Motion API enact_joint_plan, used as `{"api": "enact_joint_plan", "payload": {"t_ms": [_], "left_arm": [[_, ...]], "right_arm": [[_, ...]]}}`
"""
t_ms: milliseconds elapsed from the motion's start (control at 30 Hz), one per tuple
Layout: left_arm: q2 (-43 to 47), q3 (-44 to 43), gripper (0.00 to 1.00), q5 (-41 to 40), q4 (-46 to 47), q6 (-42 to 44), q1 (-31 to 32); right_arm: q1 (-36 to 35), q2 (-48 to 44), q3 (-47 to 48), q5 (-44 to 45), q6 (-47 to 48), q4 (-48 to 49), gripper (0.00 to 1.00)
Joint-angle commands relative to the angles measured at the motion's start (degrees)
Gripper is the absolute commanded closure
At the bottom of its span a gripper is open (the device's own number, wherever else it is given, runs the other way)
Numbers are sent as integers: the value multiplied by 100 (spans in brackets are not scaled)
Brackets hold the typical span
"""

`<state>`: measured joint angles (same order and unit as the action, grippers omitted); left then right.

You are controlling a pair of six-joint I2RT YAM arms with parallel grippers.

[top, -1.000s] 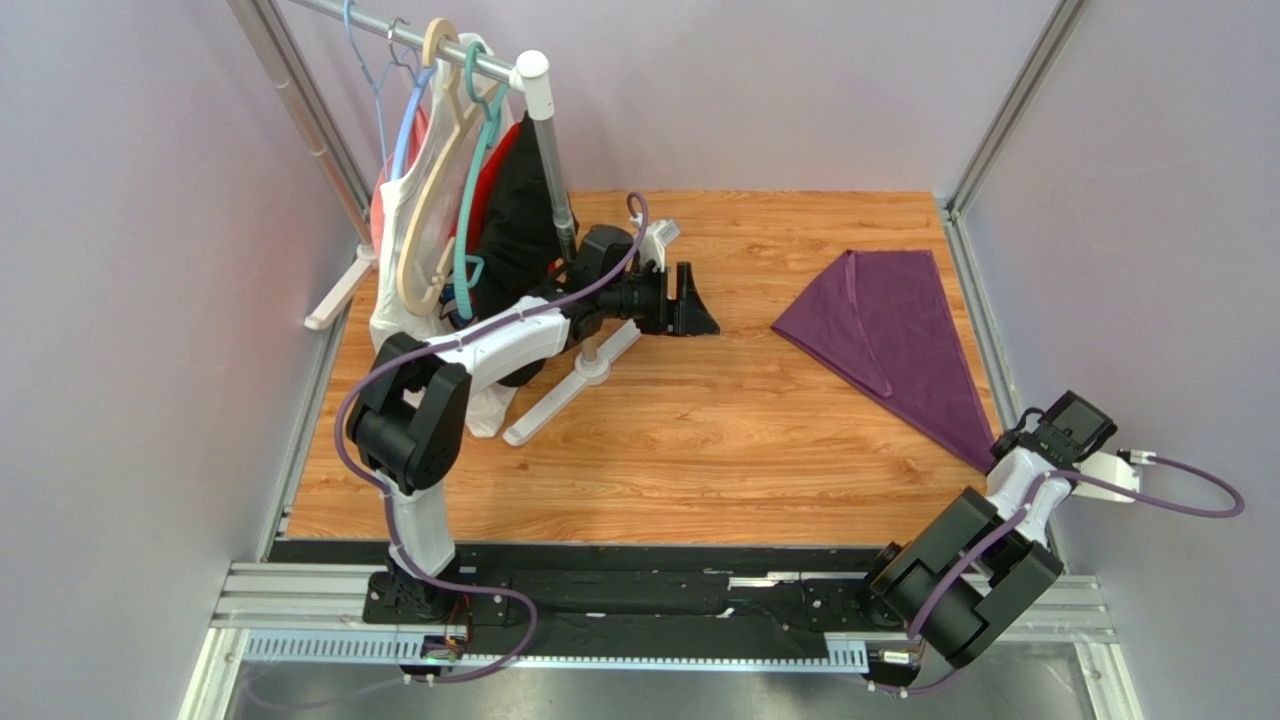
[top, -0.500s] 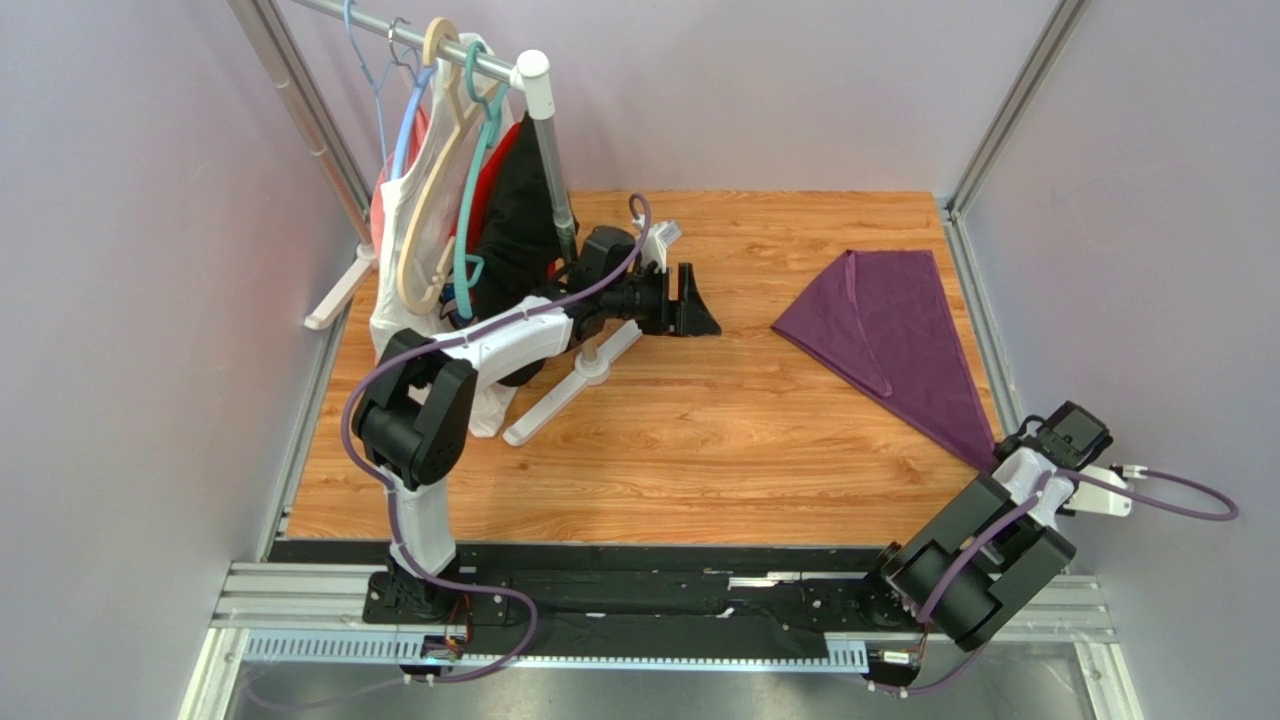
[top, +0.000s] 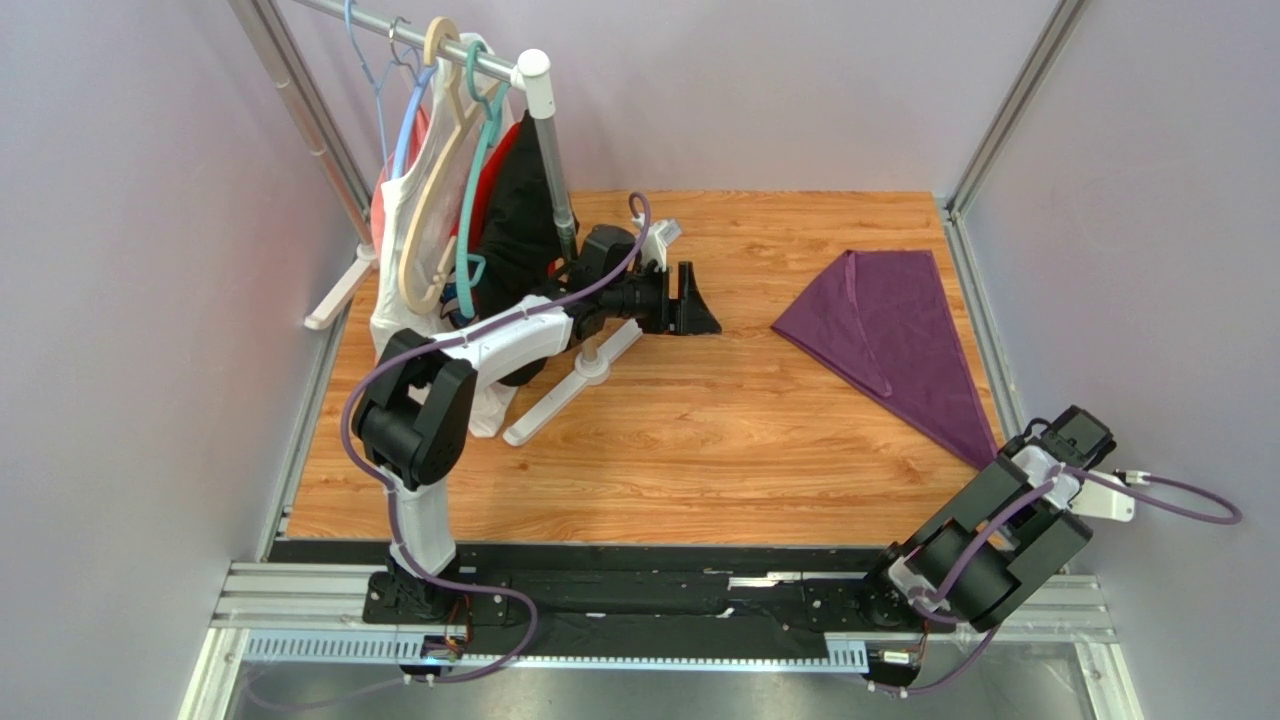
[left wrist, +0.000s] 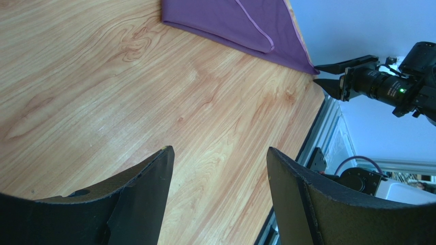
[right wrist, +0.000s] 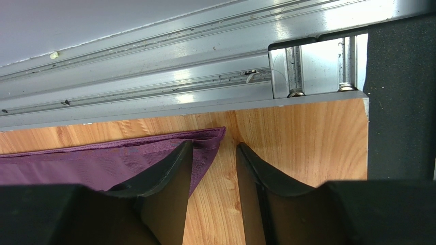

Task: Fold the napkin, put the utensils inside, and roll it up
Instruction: Fold the napkin

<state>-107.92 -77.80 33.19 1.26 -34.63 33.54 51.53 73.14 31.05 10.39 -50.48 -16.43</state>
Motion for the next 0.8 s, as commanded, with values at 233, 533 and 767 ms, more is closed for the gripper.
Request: {"api": "enact_joint_plan", "payload": {"t_ms": [233, 533, 767], "left_arm": [[8, -209, 24, 100, 94, -9, -76], [-19, -209, 24, 126, 120, -8, -93], [-10, -244, 25, 205, 138, 9, -111]], "right_arm": [[68, 200, 95, 24, 126, 359, 60], [86, 367, 147, -20, 82, 395, 79], [77, 131, 209, -107, 178, 315, 100]]}}
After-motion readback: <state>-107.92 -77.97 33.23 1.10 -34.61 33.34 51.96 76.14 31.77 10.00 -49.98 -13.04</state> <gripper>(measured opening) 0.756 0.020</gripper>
